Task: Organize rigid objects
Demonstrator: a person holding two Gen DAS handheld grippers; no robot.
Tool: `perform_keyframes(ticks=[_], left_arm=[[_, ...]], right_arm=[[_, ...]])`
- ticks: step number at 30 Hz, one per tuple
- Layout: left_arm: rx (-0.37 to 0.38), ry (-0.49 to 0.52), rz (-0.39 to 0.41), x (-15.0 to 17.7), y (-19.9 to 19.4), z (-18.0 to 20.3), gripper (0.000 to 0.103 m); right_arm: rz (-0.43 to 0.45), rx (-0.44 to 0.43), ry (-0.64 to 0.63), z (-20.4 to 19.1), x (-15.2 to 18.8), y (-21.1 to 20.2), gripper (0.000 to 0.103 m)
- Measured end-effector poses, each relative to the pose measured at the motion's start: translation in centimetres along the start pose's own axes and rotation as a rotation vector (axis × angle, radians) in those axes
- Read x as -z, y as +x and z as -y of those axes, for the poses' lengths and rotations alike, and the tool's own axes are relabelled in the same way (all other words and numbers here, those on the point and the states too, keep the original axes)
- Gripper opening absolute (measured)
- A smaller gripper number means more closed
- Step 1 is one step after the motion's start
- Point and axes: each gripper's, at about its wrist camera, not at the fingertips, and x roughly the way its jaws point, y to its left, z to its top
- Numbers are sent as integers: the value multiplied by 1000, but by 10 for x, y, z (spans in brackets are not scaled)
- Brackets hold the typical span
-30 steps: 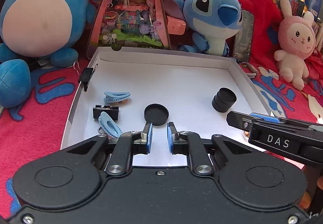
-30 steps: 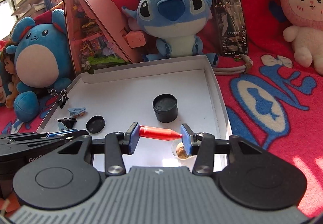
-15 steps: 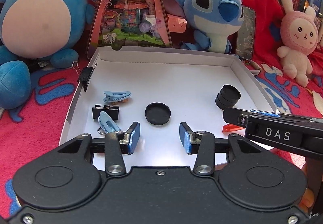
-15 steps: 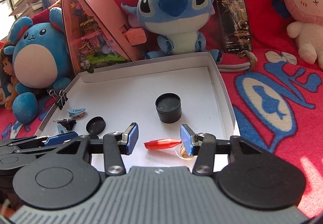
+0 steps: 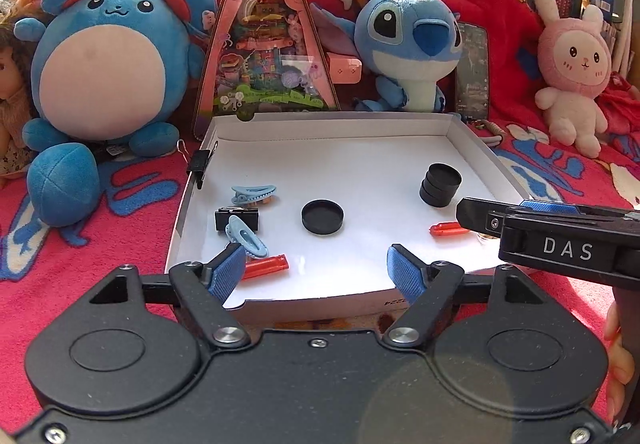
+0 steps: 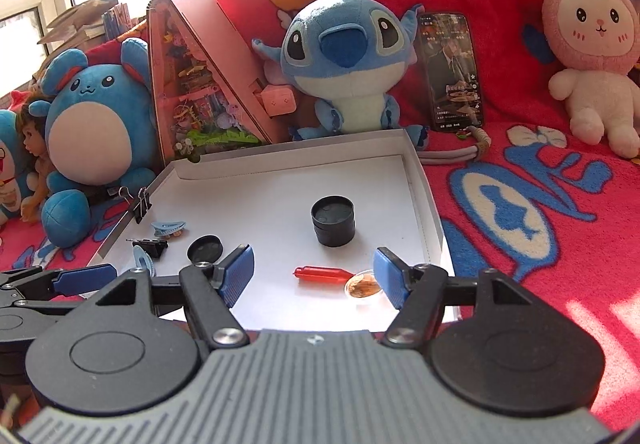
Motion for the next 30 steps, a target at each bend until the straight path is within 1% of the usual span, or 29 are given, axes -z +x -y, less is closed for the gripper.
perform_keyframes(ticks=[5, 8, 12, 16, 21, 25, 28, 30], left_arm=[[-8, 12, 29, 11, -22, 0, 81], [-7, 1, 47, 21, -31, -1, 84], [-15, -27, 41, 38, -35, -6, 84], [-32, -27, 14, 53, -29, -8, 84], [-58, -39, -12, 67, -15, -12, 85], [-66, -29, 14, 72, -14, -11, 89], [-76, -23, 14, 73, -12, -9, 95], [-86, -30, 7, 73, -11, -9, 101]], right_arm=[[55, 29, -30, -4, 10, -19, 83], [104, 56, -52, -7, 20, -34, 88], [118, 80, -85, -9, 36, -44, 90], [97, 107, -117, -10, 55, -45, 91], [59, 146, -144, -10, 72, -37, 97], [2, 154, -140, -7, 76, -28, 103], [-25, 172, -141, -7, 77, -23, 103], [-46, 175, -141, -7, 78, -20, 103]])
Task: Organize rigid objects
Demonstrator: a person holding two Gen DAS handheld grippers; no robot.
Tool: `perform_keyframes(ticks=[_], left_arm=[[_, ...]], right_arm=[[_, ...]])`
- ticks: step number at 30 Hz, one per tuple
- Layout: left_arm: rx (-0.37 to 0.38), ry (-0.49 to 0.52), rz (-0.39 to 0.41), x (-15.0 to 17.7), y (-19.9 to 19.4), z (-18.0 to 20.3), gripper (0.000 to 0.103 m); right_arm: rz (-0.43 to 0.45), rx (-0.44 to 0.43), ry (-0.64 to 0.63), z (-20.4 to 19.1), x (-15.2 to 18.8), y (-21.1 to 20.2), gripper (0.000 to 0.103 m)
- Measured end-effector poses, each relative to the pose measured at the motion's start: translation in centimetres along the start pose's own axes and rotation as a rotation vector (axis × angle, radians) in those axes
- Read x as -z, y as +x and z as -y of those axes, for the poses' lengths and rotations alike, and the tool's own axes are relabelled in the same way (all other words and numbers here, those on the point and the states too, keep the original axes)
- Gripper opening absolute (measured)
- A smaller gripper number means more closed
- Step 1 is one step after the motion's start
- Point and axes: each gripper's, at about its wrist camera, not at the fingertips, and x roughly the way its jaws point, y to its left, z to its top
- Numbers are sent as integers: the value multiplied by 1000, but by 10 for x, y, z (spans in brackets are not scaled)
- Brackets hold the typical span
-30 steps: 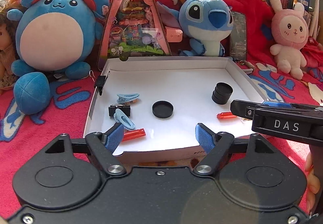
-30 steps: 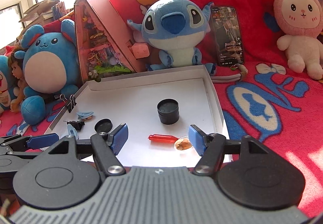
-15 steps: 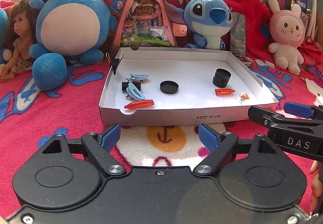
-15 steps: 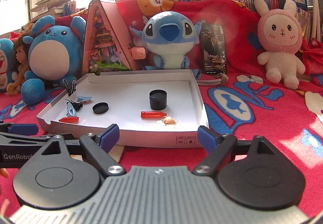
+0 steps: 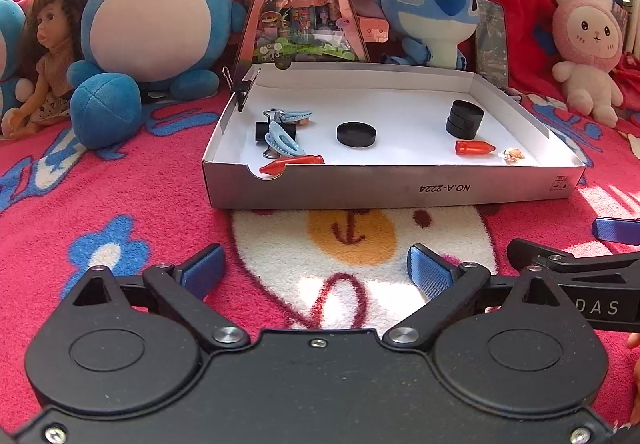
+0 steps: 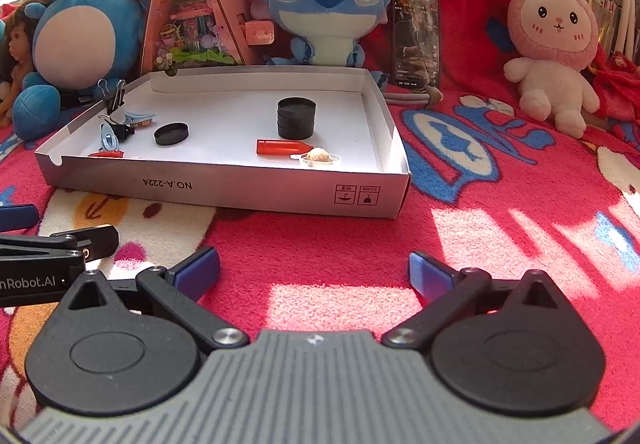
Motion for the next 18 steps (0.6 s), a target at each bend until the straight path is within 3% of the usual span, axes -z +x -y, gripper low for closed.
perform_keyframes(ticks=[18], left_arm=[[-16, 4, -7, 1, 1, 1, 103]], right_arm=[[-14, -10, 14, 2, 1, 0, 103]])
